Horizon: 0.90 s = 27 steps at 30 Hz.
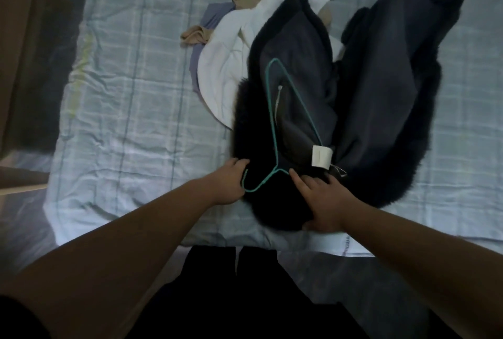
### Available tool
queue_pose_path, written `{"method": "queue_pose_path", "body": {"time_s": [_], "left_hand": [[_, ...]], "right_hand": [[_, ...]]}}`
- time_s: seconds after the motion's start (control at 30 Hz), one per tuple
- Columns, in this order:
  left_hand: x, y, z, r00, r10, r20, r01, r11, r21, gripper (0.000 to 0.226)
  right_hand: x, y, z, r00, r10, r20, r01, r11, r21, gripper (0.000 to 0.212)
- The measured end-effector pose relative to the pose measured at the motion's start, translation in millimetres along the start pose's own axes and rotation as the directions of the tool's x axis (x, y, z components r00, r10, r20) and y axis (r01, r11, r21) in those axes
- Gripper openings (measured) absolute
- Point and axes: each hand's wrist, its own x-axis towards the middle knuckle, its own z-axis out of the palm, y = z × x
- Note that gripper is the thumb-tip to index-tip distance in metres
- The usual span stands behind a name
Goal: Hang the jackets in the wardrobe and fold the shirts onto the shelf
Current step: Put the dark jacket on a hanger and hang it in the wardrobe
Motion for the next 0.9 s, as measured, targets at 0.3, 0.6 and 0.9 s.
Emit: {"method": "queue_pose_path", "body": {"time_s": [0.3, 0.6, 0.9], "left_hand": [[0.9, 27.0, 63.1, 0.995, -0.022, -0.094, 0.021, 1.000, -0.017, 0.080], [-68.5, 69.2, 35.0, 0.948, -0.012, -0.318, -0.002, 0.999, -0.044, 0.060], [-164.2, 158.5, -47.5, 0.854, 0.084, -0.513, -0.152, 0.984, -0.091, 0.045]], "right_hand": [[-9.0, 14.2, 58.4, 0.992, 0.125, -0.013, -0.124, 0.967, -0.222, 0.085], [-38.8, 20.0, 28.6, 0.955, 0.121, -0.272, -0.128, 0.992, -0.009, 0.052], [-139.5, 38.5, -102.8, 0.805, 0.228, -0.547, -0.151, 0.972, 0.182, 0.057]]}}
